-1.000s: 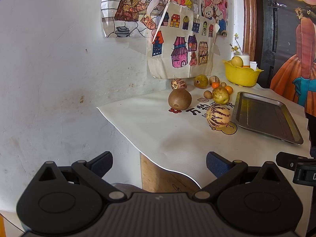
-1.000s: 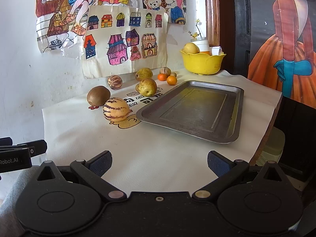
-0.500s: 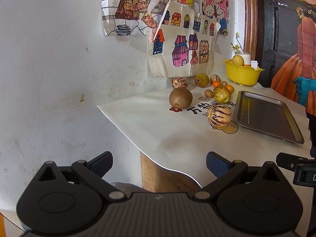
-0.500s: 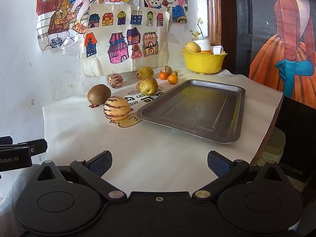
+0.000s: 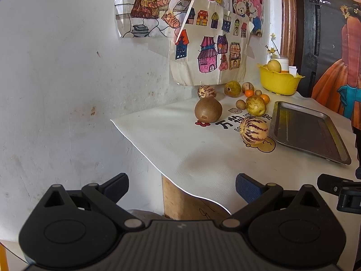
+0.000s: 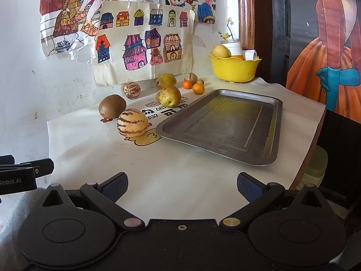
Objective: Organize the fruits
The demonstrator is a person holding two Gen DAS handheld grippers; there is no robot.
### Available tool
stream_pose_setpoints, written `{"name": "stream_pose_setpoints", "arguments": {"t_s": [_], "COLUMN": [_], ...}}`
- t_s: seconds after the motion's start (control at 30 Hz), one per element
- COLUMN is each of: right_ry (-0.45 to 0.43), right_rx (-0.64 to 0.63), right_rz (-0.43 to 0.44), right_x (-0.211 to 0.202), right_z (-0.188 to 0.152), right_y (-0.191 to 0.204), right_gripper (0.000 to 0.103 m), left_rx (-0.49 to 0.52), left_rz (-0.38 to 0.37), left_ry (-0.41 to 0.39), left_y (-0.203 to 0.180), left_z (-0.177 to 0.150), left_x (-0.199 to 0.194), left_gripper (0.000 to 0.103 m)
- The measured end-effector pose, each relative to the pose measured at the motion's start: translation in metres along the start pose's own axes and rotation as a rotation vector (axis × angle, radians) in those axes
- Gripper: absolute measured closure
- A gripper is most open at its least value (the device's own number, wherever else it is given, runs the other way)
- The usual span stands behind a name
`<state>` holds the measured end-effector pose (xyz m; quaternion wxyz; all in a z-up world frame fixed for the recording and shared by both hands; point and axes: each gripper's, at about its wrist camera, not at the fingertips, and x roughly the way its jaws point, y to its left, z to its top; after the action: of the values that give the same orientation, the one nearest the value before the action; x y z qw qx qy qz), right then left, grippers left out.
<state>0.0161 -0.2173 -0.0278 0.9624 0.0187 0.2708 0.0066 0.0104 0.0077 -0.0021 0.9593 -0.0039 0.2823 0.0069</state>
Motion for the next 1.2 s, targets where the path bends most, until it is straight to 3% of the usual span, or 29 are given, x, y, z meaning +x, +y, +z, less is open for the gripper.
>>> {"name": "stream_pose_setpoints", "arguments": {"t_s": [0.33,0.5,0.67,0.9,1.2], "right_ry": [0.022,-0.013,-0.014,0.065,0.146], "right_rx": [-0.08,-0.168,-0.276,-0.327,-0.398], "right_rz": [0.039,0.09,0.186,0.229,0.281], "right_x": [0.002,0.005,0.016,0.056,0.105], "right_z": [0.015,0.037,0.066,0.091,0.092], "right_y": [0.002,0.004,0.009,0.017,0.031], "right_gripper": [0.0,0.0,0.0,0.0,0.009], "left_rx": [0.0,-0.055,-0.028,0.02,0.07], "left_rz": [-0.009,-0.018,-0.063,-0.135,-0.183], "left_ry": [0.073,0.103,0.082,0.097,0.157], "left_y": [0.006,0.024,0.03,0.02,0.004], "left_z": [0.017,0.046,0.085,0.12,0.129], "left_x": [0.02,0.033,0.054,0.104,0.17], "left_gripper": [0.0,0.0,0.0,0.0,0.0]}}
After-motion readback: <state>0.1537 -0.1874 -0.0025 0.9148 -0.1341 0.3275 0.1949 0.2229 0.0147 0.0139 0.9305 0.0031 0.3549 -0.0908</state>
